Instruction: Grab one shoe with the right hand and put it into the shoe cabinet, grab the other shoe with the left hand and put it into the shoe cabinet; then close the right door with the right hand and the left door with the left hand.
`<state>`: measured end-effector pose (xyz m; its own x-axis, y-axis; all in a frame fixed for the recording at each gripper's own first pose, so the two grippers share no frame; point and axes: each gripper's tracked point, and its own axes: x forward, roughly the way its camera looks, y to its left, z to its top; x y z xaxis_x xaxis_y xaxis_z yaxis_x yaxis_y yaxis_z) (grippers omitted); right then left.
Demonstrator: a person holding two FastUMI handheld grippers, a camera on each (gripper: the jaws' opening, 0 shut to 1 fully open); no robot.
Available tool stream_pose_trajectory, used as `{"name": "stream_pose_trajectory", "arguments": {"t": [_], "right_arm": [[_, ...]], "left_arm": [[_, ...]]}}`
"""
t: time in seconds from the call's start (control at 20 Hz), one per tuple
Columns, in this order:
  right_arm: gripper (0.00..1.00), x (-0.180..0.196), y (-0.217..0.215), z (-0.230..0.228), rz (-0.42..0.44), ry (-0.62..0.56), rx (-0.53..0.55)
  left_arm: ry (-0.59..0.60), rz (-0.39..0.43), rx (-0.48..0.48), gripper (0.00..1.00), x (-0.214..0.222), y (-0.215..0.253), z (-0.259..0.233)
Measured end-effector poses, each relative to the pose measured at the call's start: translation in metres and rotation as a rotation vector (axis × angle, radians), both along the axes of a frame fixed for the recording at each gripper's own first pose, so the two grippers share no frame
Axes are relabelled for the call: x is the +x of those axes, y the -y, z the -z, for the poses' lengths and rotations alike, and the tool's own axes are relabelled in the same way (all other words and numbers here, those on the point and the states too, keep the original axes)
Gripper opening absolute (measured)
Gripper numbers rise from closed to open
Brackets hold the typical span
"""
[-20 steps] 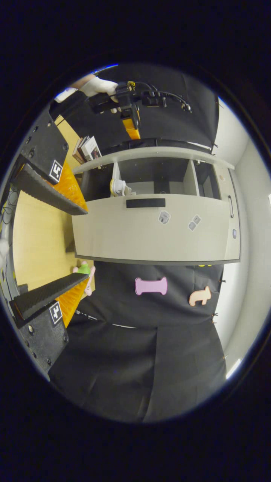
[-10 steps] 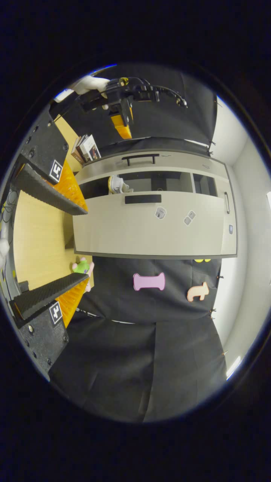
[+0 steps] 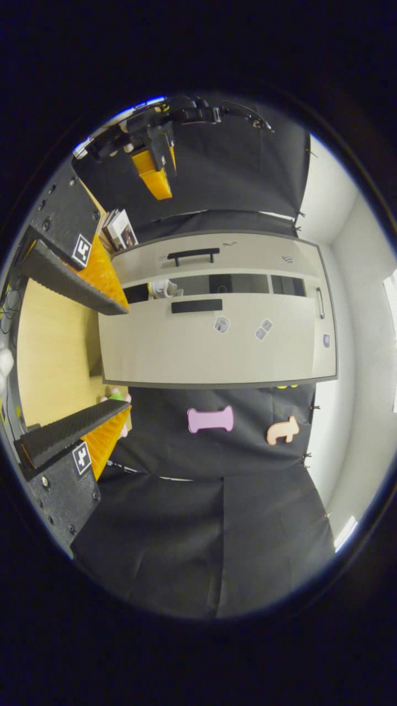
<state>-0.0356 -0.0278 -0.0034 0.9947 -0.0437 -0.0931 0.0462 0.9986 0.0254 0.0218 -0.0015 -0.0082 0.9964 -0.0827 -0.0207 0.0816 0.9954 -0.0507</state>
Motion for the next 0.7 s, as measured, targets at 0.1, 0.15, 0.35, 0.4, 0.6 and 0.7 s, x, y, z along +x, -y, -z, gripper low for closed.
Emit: {"name": "stream_pose_trajectory", "arguments": {"t": [0.1, 0.15, 0.35, 0.4, 0.6, 0.7], "right_arm": [[0.99, -0.004, -0.007, -0.001, -0.012, 0.006, -0.007], [0.99, -0.007, -0.011, -0.001, -0.018, 0.008, -0.006], [0.99, -0.013, -0.023, -0.001, -0.042, 0.011, -0.009], [0.99, -0.014, -0.024, 0.0, -0.045, 0.009, -0.011], [1.0, -0.02, -0.022, 0.0, -0.039, 0.015, -0.008], [0.99, -0.02, -0.021, 0.0, -0.032, 0.015, -0.007]], "left_arm": [[-0.001, 0.0, -0.006, 0.96, -0.012, 0.0, 0.0], [0.0, -0.006, -0.005, 0.96, -0.017, -0.001, -0.001], [-0.024, -0.013, -0.025, 0.96, -0.032, -0.001, 0.003], [-0.024, -0.019, -0.029, 0.96, -0.036, -0.002, 0.003], [-0.023, -0.022, -0.03, 1.0, -0.044, -0.002, 0.003], [-0.025, -0.02, -0.02, 0.96, -0.046, -0.002, 0.004]]}}
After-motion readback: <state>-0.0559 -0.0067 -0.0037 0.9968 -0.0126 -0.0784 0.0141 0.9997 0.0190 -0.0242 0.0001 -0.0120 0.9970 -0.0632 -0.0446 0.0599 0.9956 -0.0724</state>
